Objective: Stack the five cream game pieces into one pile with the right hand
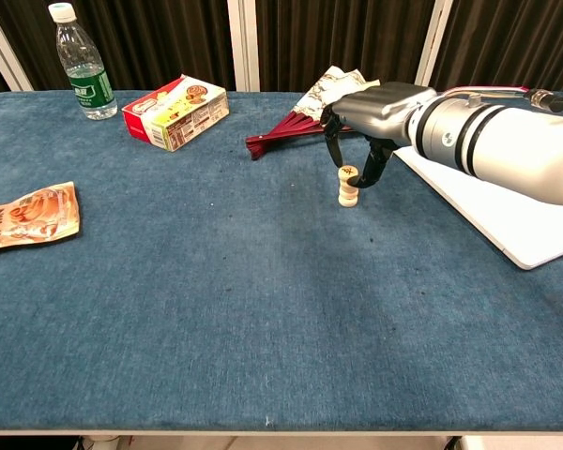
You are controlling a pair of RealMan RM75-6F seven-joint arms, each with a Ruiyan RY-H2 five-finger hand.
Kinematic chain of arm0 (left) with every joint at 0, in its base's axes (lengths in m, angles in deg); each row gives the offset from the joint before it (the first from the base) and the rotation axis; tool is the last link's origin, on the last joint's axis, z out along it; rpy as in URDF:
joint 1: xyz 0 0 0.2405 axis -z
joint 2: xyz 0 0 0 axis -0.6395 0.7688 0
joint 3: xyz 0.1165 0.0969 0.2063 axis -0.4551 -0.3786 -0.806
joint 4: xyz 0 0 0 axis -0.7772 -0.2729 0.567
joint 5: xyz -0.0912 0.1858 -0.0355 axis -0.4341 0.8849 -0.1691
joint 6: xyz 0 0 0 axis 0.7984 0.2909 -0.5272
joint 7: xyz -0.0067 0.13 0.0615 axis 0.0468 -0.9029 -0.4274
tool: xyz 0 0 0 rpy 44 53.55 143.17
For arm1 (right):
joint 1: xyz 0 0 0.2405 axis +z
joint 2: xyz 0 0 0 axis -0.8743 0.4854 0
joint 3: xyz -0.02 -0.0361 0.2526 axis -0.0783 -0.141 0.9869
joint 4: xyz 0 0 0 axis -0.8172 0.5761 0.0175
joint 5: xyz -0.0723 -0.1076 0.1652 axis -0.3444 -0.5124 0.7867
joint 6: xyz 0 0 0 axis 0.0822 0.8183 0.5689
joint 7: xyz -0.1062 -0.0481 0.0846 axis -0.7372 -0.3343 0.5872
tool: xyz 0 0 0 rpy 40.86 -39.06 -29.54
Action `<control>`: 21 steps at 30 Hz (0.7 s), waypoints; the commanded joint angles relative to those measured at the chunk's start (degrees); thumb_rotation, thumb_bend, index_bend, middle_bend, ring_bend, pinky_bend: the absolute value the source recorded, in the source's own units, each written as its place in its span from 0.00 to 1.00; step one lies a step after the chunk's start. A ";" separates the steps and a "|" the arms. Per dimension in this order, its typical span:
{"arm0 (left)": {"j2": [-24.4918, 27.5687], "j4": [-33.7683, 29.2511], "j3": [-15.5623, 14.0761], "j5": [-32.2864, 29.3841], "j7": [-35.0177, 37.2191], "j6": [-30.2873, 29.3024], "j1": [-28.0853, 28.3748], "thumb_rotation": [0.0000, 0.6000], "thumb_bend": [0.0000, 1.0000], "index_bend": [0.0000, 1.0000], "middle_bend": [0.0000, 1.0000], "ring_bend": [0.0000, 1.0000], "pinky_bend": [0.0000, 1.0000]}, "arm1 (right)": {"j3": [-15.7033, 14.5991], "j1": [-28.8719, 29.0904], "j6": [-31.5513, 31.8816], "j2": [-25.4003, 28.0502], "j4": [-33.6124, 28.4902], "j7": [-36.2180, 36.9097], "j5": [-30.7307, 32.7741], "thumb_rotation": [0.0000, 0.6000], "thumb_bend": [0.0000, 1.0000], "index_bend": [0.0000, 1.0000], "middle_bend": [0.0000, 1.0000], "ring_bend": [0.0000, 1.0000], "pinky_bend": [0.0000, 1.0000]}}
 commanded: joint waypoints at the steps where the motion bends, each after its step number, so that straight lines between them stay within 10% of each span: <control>1: -0.03 0.06 0.00 0.03 0.04 -0.01 0.00 1.00 0.00 0.14 0.10 0.08 0.00 | -0.09 0.07 0.05 -0.05 0.06 -0.05 0.02 1.00 0.44 0.51 0.15 0.12 0.12; 14: 0.11 0.07 0.23 0.04 0.15 0.02 0.18 1.00 0.00 0.14 0.10 0.08 0.00 | 0.49 -3.41 5.99 5.47 -6.91 4.76 -5.54 1.00 0.44 0.45 0.15 0.12 0.12; 21: -0.24 0.39 0.50 0.54 0.82 -0.33 0.50 1.00 0.00 0.14 0.10 0.08 0.00 | -4.08 -16.17 22.38 17.43 -17.75 12.64 -17.14 1.00 0.42 0.17 0.15 0.11 0.13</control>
